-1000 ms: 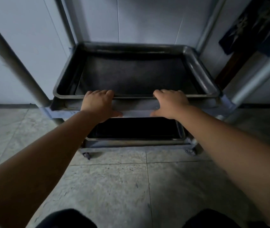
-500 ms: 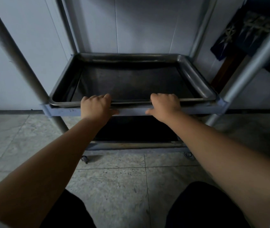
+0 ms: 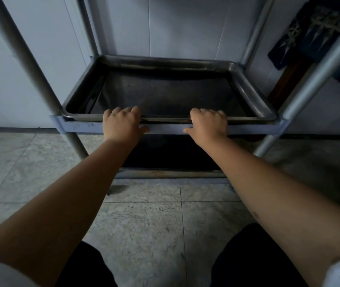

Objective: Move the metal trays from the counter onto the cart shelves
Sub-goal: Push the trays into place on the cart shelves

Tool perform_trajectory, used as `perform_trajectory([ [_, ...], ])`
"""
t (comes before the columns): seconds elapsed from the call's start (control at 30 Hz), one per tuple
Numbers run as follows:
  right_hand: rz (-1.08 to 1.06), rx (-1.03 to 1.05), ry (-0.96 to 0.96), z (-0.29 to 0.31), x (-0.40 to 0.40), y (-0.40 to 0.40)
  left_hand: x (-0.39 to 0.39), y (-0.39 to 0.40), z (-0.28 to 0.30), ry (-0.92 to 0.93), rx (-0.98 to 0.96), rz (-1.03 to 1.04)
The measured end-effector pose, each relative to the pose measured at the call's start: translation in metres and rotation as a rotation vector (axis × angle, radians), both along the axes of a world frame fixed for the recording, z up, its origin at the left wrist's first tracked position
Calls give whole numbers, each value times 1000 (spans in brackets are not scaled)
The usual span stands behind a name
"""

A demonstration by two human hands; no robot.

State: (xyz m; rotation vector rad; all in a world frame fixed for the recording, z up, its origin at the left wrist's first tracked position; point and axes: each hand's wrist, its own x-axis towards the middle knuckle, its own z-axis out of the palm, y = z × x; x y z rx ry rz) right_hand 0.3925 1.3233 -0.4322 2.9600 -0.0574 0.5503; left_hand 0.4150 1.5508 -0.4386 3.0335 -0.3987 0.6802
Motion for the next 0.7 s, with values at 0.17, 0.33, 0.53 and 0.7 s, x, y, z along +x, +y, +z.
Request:
perform_trajectory([
  [0.17, -5, 6, 12, 2, -2, 2, -3, 9, 0, 55, 72, -50],
  [0.33, 83, 125, -35, -19, -19, 1, -22, 20, -25, 40, -38, -99],
  [0.53, 361, 3, 294, -104, -71, 2, -69, 39, -109, 383, 76, -220],
  [0.7, 167, 116, 579, -156, -68, -3, -57, 45, -143, 711, 39, -70],
])
